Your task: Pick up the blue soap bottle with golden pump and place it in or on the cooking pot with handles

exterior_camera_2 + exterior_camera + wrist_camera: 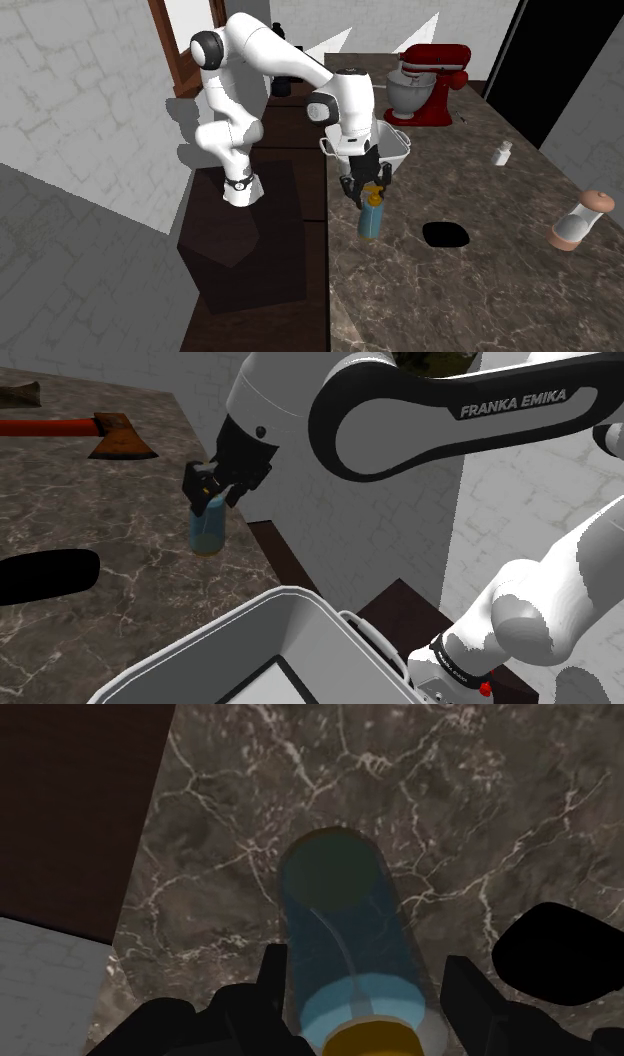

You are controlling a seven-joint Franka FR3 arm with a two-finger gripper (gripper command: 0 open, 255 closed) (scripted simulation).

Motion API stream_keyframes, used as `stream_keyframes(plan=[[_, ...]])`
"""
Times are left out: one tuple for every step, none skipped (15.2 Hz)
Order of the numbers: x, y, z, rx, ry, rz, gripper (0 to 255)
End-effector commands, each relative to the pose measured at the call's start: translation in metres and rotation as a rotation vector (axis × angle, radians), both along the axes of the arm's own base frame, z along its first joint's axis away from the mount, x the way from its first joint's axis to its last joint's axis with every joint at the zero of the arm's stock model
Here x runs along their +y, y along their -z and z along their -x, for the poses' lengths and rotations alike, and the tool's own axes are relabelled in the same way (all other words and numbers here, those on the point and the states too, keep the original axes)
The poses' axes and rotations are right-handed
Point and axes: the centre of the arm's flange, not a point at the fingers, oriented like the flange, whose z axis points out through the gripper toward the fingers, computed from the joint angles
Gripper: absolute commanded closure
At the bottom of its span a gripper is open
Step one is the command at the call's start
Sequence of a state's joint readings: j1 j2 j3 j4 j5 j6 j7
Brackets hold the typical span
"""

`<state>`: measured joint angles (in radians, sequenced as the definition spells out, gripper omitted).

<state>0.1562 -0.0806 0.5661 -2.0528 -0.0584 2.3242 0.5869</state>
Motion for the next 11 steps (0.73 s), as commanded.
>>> stream_keyframes(plan=[[-0.001, -0.009, 0.0, 0.0, 0.0, 0.0, 255], [-0.001, -0.014, 0.0, 0.0, 0.0, 0.0, 255], [-0.001, -0.019, 0.0, 0.0, 0.0, 0.0, 255], [-0.001, -0.025, 0.0, 0.0, 0.0, 0.0, 255], [-0.001, -0.03, 0.0, 0.0, 0.0, 0.0, 255], [-0.001, -0.035, 0.0, 0.0, 0.0, 0.0, 255], [-0.001, -0.041, 0.0, 0.0, 0.0, 0.0, 255], [-0.001, -0.046, 0.0, 0.0, 0.0, 0.0, 255], [-0.001, -0.051, 0.0, 0.0, 0.0, 0.0, 255], [-0.001, -0.056, 0.0, 0.0, 0.0, 0.0, 255], [-0.001, -0.062, 0.0, 0.0, 0.0, 0.0, 255]])
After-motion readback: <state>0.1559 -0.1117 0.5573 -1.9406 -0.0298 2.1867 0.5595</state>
